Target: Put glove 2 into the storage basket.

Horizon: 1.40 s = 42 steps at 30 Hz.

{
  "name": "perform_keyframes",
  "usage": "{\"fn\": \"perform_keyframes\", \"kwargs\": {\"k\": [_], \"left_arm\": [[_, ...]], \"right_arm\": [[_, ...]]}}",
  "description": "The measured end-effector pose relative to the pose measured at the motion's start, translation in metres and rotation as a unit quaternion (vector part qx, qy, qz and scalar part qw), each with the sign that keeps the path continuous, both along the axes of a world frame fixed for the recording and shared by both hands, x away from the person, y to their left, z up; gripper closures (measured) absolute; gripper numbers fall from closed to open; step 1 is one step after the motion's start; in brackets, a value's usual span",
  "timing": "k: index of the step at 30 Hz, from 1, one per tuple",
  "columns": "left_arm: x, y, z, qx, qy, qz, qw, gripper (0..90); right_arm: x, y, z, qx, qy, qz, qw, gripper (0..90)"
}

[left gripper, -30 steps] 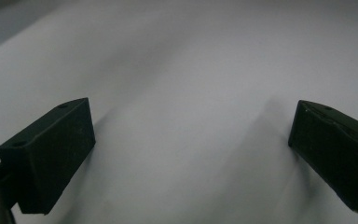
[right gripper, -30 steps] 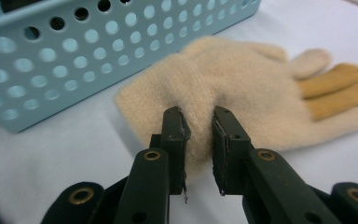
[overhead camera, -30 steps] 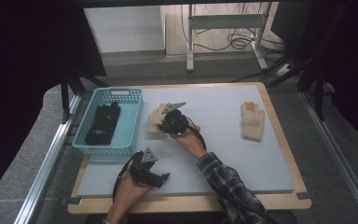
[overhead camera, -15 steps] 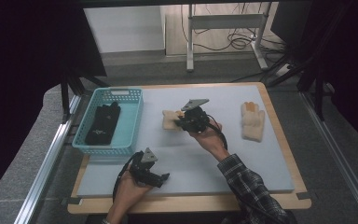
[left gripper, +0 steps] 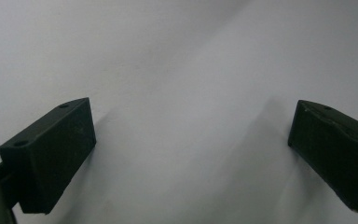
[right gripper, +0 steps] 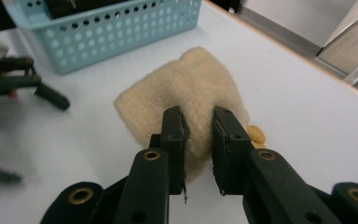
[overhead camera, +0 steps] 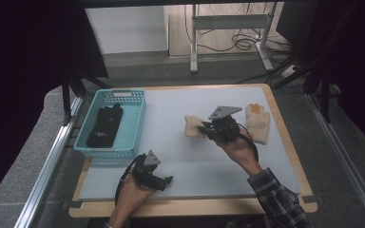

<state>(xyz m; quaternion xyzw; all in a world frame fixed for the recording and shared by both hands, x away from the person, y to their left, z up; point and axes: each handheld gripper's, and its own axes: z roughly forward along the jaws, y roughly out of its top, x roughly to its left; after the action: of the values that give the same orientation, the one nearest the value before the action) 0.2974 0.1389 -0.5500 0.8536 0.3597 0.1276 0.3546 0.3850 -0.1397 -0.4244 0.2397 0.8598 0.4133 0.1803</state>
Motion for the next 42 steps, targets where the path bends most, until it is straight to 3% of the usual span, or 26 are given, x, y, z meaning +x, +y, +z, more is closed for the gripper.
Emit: {"fn": "perform_keyframes", "kwargs": {"k": [1,8,10,11,15,22,31,36,37,39,42], "left_arm": [[0.0,0.0,0.0,-0.001,0.0,0.001,1.0,1.0],[0.0,0.0,0.0,-0.001,-0.001,0.002,1.0,1.1],[0.0,0.0,0.0,-0.001,0.0,0.002,1.0,1.1],[0.0,0.0,0.0,-0.002,0.0,0.003,1.0,1.2],[0.0,0.0,0.0,-0.002,0.0,0.003,1.0,1.2],[0.0,0.0,0.0,-0.002,0.0,0.002,1.0,1.2],[0.0,0.0,0.0,-0.002,0.0,0.002,1.0,1.2],[0.0,0.0,0.0,-0.002,0.001,0.002,1.0,1.2],[0.0,0.0,0.0,-0.002,0.001,0.002,1.0,1.2],[0.0,0.0,0.0,-0.002,0.0,0.002,1.0,1.3],[0.0,0.0,0.0,-0.002,0.0,0.002,1.0,1.3]], "right_arm": [[-0.01,-0.009,-0.008,-0.003,0.01,-0.001,0.9999,74.6],[-0.034,-0.028,-0.034,-0.005,0.035,0.007,0.9993,73.2],[-0.043,-0.032,-0.046,-0.003,0.047,0.011,0.9988,68.6],[-0.05,-0.034,-0.059,-0.011,0.053,0.013,0.9984,62.2],[-0.053,-0.04,-0.068,-0.006,0.057,0.002,0.9984,56.2],[-0.042,-0.057,-0.071,0.007,0.067,-0.03,0.9973,52.5],[-0.019,-0.085,-0.071,0.01,0.071,-0.078,0.9944,66.8],[0.006,-0.114,-0.067,0.014,0.074,-0.129,0.9888,75.0],[0.006,-0.114,-0.067,0.014,0.074,-0.129,0.9888,75.0],[0.019,-0.132,-0.063,0.017,0.071,-0.16,0.9845,77.6],[0.025,-0.141,-0.06,0.014,0.065,-0.176,0.9821,78.6]]}}
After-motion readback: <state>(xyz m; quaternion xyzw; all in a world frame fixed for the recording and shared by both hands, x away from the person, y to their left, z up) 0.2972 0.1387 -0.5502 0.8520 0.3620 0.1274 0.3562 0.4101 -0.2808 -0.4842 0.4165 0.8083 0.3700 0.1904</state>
